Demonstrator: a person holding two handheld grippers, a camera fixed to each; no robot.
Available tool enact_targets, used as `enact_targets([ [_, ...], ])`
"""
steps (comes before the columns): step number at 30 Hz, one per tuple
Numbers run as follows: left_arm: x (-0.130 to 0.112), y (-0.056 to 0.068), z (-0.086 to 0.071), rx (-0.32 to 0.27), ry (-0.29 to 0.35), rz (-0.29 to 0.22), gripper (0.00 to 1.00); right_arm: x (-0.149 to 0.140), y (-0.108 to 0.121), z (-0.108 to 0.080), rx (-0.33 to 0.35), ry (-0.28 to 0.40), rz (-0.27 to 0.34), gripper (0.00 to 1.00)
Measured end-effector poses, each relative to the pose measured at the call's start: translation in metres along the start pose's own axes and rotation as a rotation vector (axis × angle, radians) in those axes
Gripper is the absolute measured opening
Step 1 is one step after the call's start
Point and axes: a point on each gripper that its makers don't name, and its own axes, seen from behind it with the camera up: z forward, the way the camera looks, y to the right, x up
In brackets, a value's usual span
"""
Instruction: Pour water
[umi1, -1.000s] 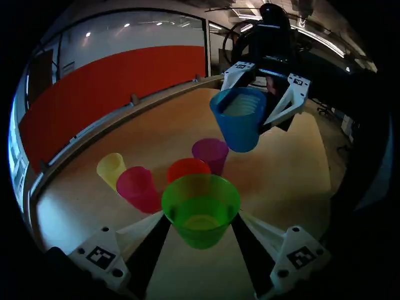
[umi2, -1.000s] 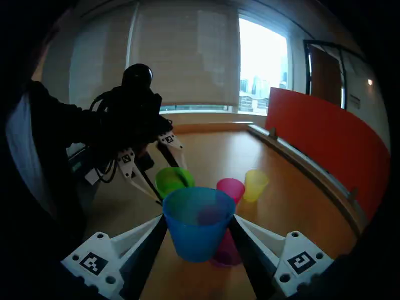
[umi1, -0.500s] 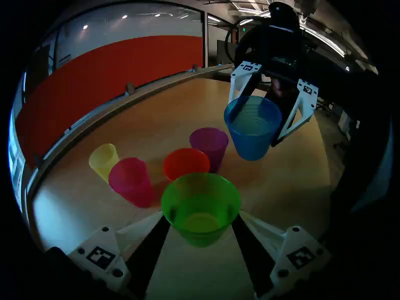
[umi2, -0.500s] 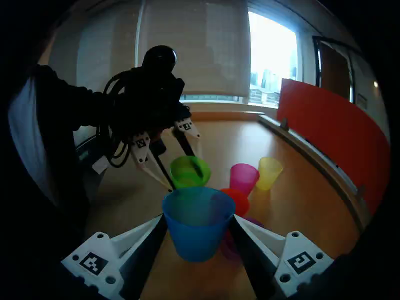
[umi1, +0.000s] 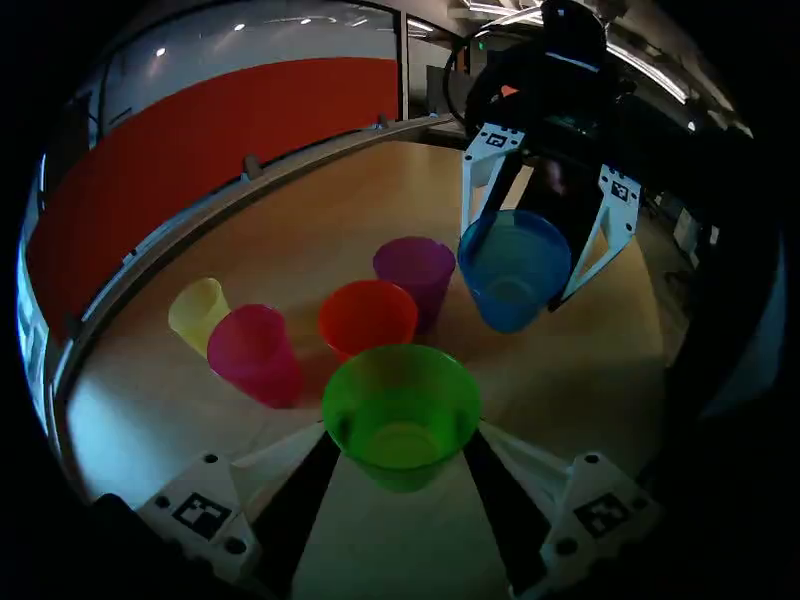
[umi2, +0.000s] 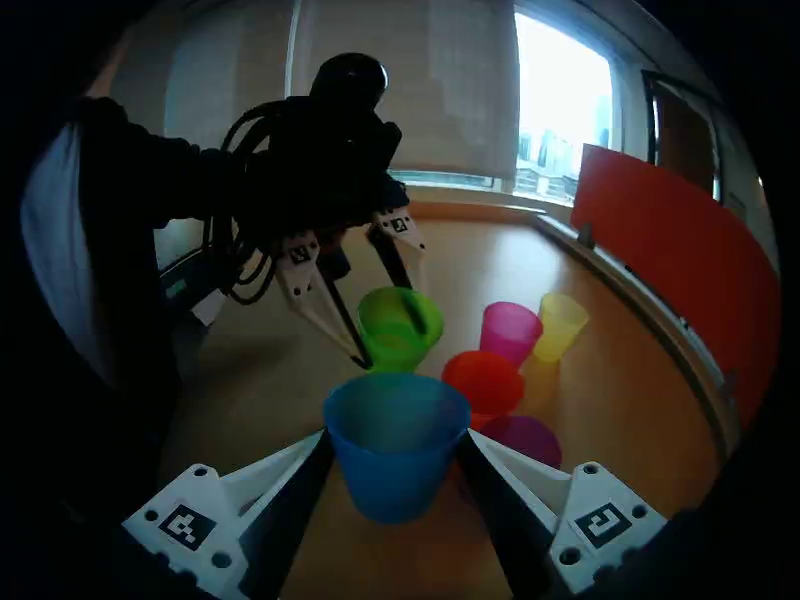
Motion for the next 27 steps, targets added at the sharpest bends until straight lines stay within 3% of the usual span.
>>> enact_targets([
  [27, -0.01, 0.006, 0.016, -0.03, -0.031, -0.006, 0.82, -0.027, -0.011, 0.027, 0.041, -0.042, -0.02, 0.88],
])
